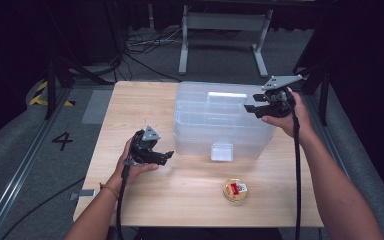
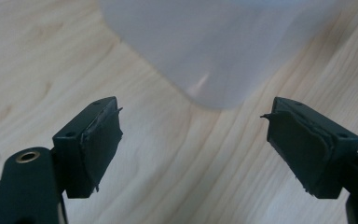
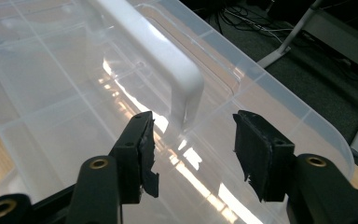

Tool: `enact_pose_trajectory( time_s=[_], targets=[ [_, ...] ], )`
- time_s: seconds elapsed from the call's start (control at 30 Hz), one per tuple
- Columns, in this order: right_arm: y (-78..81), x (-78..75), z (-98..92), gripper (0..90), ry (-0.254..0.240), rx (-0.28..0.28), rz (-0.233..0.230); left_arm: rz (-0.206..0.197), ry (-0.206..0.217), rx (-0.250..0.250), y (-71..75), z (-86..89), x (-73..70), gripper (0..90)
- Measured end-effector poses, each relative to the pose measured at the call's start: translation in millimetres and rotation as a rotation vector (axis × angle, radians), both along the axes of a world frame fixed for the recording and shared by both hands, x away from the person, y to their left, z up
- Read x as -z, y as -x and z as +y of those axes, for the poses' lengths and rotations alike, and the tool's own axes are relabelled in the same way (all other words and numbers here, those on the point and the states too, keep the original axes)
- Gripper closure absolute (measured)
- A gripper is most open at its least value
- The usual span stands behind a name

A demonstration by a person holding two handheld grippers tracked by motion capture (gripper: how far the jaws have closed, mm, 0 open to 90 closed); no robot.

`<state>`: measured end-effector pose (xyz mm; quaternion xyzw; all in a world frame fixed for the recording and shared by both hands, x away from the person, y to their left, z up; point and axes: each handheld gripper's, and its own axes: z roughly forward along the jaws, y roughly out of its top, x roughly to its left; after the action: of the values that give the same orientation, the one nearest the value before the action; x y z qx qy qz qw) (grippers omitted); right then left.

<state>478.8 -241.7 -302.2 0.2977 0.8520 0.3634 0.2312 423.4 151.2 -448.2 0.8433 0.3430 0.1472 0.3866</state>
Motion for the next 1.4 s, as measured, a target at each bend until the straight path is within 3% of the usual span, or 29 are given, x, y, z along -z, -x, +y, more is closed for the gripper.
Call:
enact_pose_trajectory(
  time_s=[0.23,0.3,0.4,0.5,0.67,0.87,1.0,1.2,1.27,1.4],
  targets=[
    [-12.4,-2.4,12.6,61.0,-0.013,-0.013,0.022,-0.061,-0.001,0.042,-9.2,-19.9,-9.0,17.7],
    [-16.3,-0.8,15.9,65.5,-0.002,-0.009,0.028,-0.062,-0.001,0.051,-12.3,-23.6,-9.5,17.2],
    [-18.6,1.8,21.3,70.3,-0.025,-0.018,0.037,-0.053,0.041,0.063,-15.7,-27.3,-12.7,16.7],
    [-19.1,1.0,27.4,71.3,0.027,-0.002,0.022,-0.064,0.024,0.086,-19.8,-35.6,-12.5,15.7],
    [-19.8,2.9,25.8,72.1,0.001,-0.005,0.032,-0.065,0.023,0.084,-21.2,-36.9,-10.9,11.9],
    [-17.5,3.3,28.0,72.4,0.012,-0.007,0.024,-0.056,0.005,0.086,-15.5,-32.8,-16.6,19.3],
    [-13.7,3.2,31.1,72.7,0.019,-0.019,0.024,-0.038,0.01,0.082,-10.6,-30.2,-17.7,19.6],
    [-2.6,3.0,37.7,73.6,0.033,-0.051,0.017,-0.044,-0.021,0.079,1.4,-22.4,-19.2,19.4],
    [0.4,2.9,40.7,73.9,0.036,-0.061,0.014,-0.043,-0.014,0.072,4.4,-19.2,-19.1,19.0],
    [6.2,2.3,47.5,74.4,0.078,-0.065,-0.003,-0.043,-0.029,0.064,9.8,-18.0,-19.4,19.2]
  ],
)
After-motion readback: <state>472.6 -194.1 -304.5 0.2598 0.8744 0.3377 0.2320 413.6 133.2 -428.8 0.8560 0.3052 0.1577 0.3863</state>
